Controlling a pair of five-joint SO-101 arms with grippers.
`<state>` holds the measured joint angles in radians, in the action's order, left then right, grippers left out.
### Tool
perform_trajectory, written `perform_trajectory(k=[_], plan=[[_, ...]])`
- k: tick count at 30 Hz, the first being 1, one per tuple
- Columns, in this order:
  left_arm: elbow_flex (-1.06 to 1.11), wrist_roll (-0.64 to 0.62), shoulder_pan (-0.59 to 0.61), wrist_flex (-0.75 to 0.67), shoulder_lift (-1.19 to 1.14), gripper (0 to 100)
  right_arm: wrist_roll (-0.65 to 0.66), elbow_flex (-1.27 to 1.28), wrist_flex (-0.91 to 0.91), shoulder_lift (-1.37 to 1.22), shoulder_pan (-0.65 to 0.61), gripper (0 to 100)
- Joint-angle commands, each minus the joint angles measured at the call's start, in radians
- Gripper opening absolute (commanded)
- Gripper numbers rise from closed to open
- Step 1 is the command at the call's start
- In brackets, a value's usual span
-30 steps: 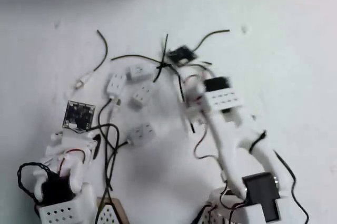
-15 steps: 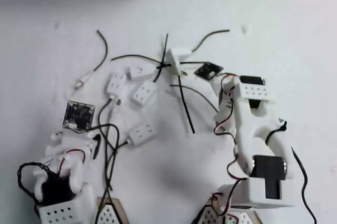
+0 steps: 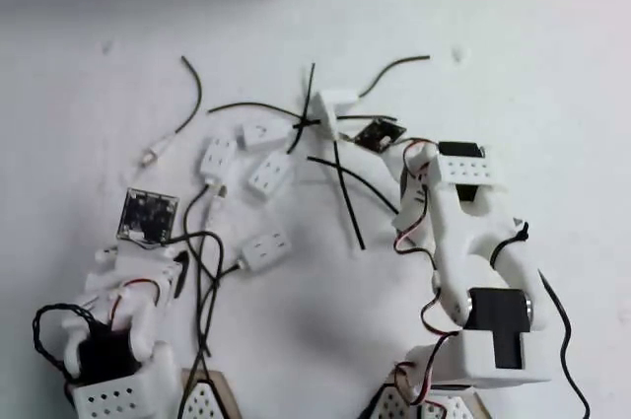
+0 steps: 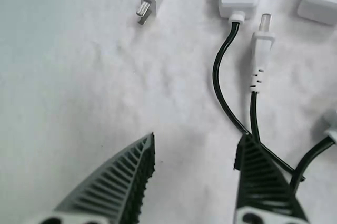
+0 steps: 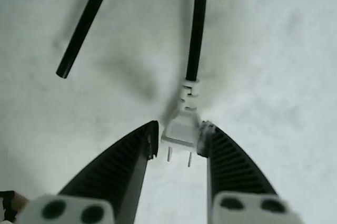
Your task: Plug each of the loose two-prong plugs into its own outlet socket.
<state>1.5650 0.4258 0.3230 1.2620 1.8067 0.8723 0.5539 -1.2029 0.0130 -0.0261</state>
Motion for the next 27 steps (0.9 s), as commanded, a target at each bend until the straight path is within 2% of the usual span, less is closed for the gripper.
perform_trajectory(k=[1,10,20,27], plan=[[-0.005,0.0,0.01,0.005,0.008,25,0.006,-0.029,-0.054,0.004,-0.022,12.5],[-0.005,0.0,0.01,0.006,0.008,25,0.006,-0.235,-0.183,-0.03,-0.008,12.6],[-0.005,0.002,0.01,0.006,0.008,25,0.005,-0.385,-0.197,-0.292,0.102,12.6],[-0.005,0.002,0.01,0.006,0.008,25,0.003,-0.404,-0.332,-0.312,0.07,12.6]])
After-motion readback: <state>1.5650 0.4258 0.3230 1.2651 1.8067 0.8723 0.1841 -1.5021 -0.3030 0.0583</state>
